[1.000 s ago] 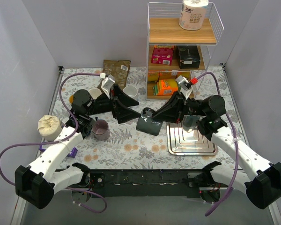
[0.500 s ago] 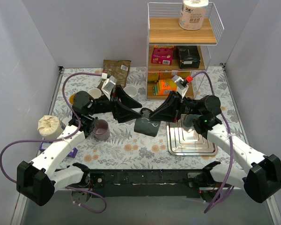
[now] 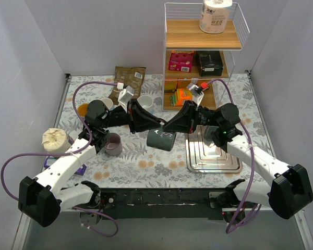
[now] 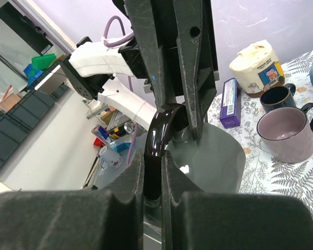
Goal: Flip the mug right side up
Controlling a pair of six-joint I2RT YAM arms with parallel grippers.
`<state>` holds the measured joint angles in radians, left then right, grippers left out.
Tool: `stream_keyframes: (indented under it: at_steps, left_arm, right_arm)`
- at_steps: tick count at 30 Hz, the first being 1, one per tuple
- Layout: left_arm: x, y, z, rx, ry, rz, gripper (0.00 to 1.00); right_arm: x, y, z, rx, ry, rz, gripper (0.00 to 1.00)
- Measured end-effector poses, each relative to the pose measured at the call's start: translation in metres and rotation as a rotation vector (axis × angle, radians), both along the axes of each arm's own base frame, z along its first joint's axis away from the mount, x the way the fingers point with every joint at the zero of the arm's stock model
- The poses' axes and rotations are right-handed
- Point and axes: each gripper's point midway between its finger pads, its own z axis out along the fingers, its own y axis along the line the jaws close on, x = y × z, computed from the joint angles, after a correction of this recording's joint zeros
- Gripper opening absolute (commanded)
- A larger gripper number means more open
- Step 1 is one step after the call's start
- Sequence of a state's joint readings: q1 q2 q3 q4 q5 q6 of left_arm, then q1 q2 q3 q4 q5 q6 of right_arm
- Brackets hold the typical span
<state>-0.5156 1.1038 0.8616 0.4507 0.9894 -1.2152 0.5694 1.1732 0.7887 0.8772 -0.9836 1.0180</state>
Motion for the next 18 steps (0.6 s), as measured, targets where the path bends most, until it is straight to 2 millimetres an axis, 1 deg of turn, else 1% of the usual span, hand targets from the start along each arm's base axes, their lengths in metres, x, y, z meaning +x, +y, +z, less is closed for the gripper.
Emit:
stream_keyframes:
  at_steps: [7,8,9,11,12,13,14,15,18]
  left_arm:
    - [0.008,0.002,0.0,0.013,0.001,0.087,0.0]
    - [0.009,0.003,0.0,0.015,0.007,0.106,0.0]
    - [0.011,0.003,-0.001,0.019,0.016,0.125,0.0]
    - [0.016,0.005,-0.005,0.031,0.039,0.167,0.0]
    - [0.02,0.006,-0.008,0.04,0.056,0.191,0.0]
    - [0.023,0.007,-0.011,0.05,0.076,0.214,0.0]
    - [0.027,0.008,-0.015,0.063,0.101,0.241,0.0]
    - [0.031,0.009,-0.019,0.075,0.131,0.269,0.0]
    - [0.046,0.014,-0.037,0.125,0.216,0.368,0.0]
  right_arm:
    - [0.004,0.001,-0.001,-0.004,0.017,-0.018,0.01]
    - [0.005,0.001,-0.002,-0.006,0.02,-0.022,0.03]
    - [0.007,0.002,-0.003,-0.011,0.024,-0.026,0.06]
    - [0.011,0.004,-0.006,-0.021,0.034,-0.035,0.24]
    - [0.014,0.005,-0.008,-0.027,0.045,-0.043,0.3]
    - [0.018,0.007,-0.012,-0.033,0.051,-0.053,0.41]
    - [0.021,0.007,-0.015,-0.041,0.056,-0.06,0.49]
    - [0.025,0.009,-0.019,-0.049,0.063,-0.07,0.6]
    - [0.034,0.013,-0.03,-0.069,0.061,-0.093,0.72]
